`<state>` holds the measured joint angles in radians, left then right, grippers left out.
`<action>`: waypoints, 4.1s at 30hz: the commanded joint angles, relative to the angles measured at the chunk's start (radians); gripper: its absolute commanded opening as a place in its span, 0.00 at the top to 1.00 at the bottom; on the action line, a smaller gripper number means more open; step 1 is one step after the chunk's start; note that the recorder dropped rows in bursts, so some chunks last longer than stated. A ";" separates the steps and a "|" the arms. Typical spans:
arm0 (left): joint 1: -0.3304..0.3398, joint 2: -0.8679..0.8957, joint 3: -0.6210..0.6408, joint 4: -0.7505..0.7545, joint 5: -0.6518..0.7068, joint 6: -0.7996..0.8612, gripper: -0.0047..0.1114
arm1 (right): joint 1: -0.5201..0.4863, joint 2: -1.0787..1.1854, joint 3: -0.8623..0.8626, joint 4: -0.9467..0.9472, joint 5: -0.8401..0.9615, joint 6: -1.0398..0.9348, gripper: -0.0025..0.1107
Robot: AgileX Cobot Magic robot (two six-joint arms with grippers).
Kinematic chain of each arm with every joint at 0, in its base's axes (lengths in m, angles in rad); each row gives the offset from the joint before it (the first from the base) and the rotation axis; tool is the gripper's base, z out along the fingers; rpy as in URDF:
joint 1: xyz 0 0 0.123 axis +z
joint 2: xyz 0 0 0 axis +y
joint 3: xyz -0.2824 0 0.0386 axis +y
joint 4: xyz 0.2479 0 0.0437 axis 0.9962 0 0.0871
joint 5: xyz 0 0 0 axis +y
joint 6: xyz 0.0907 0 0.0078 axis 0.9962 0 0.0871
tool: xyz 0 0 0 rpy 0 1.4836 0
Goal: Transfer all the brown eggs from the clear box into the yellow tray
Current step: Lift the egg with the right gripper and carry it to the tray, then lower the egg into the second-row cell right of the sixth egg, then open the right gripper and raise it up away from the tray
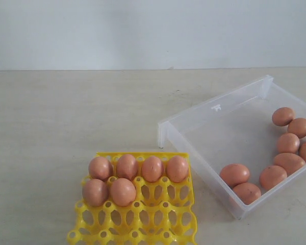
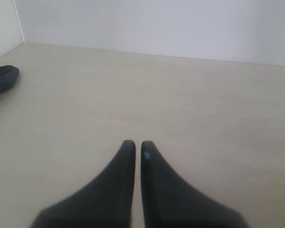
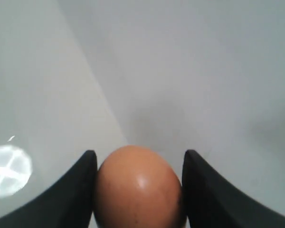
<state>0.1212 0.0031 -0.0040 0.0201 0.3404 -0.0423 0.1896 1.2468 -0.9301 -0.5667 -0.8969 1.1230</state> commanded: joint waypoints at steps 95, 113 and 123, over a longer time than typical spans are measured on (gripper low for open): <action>-0.005 -0.003 0.004 0.000 -0.005 0.004 0.92 | 0.349 0.501 0.290 -0.299 0.365 -0.400 0.93; -0.005 -0.003 0.004 0.000 -0.005 0.004 0.92 | 0.349 0.501 0.290 -0.299 0.370 -0.419 0.61; -0.005 -0.003 0.004 0.000 -0.005 0.004 0.92 | 0.349 0.501 0.290 -0.299 0.370 -0.419 0.49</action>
<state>0.1212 0.0031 -0.0040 0.0201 0.3404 -0.0423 0.5366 1.7502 -0.6398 -0.8708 -0.5184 0.7132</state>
